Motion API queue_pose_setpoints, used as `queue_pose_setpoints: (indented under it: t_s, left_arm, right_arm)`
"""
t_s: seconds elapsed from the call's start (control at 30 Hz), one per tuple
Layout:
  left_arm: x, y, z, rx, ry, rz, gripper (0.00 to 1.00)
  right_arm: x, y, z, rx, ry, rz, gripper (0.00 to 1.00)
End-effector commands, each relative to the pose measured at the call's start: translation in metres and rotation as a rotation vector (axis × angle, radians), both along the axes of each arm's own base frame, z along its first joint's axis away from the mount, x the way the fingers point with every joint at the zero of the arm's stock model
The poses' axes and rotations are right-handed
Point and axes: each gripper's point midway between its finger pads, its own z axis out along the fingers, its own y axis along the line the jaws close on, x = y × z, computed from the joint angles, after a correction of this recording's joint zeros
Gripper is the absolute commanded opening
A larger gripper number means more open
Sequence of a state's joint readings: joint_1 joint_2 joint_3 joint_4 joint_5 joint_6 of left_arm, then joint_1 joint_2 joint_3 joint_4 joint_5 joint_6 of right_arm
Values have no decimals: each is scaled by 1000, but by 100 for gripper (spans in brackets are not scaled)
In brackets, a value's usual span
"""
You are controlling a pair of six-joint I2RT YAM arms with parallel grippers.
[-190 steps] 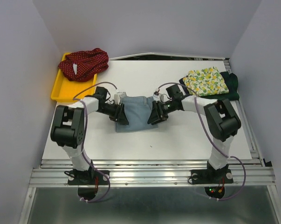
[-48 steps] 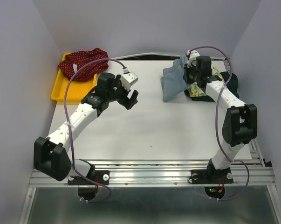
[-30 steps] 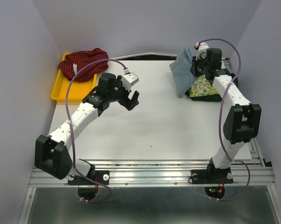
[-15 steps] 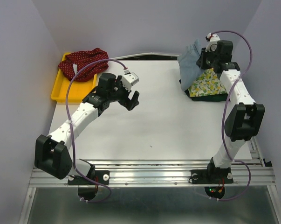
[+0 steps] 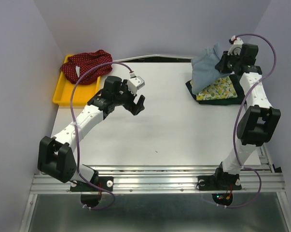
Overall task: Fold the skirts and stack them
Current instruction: Neatly place the folded skirt to the corner
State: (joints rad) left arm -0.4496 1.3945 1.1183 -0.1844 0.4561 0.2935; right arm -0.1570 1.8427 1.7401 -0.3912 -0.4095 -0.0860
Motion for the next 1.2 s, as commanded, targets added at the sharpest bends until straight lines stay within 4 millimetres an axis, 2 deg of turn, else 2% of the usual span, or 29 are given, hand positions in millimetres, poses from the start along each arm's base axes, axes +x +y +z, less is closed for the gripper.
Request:
queue_pose_setpoints:
  t_s: [0.0, 0.1, 0.2, 0.43, 0.47, 0.6, 0.63, 0.77, 0.8, 0.83, 0.9, 0.97, 1.07, 1.17]
  left_arm:
    - [1, -2, 5, -12, -11, -15, 99]
    - [2, -2, 1, -2, 2, -13, 99]
    - [3, -3, 1, 4, 3, -16, 99]
    - [3, 1, -6, 34, 23, -10, 99]
    - [4, 1, -5, 37, 19, -12, 99]
    - [3, 4, -6, 55, 26, -10, 99]
    - [3, 4, -7, 60, 31, -10, 99]
    - [3, 5, -4, 67, 29, -10, 99]
    - [2, 6, -4, 69, 31, -11, 99]
    - [1, 7, -2, 70, 25, -12, 99]
    - [0, 8, -1, 73, 20, -11, 99]
    - [-1, 9, 0, 75, 14, -12, 99]
    - [-2, 11, 4, 72, -3, -8, 99]
    - [0, 16, 15, 67, -48, 25, 99]
  right_arm:
    - [12, -32, 26, 21, -97, -11, 1]
    - [14, -55, 24, 94, -84, -46, 1]
    - [11, -63, 10, 189, -44, -29, 1]
    - [-2, -99, -52, 312, 62, 13, 1]
    - [-1, -98, -70, 314, 83, 45, 1]
    - [-1, -107, -98, 352, 140, 59, 5]
    - [-1, -107, -114, 366, 171, 59, 6]
    - [1, -114, -133, 339, 206, 37, 11]
    - [2, -121, -136, 302, 208, 9, 14]
    - [3, -126, -136, 278, 206, -8, 15]
    - [6, -139, -135, 215, 203, -60, 26]
    - [11, -149, -123, 170, 178, -92, 32]
    - [12, -159, -104, 103, 156, -120, 60]
    - [9, -163, -85, 59, 137, -132, 74]
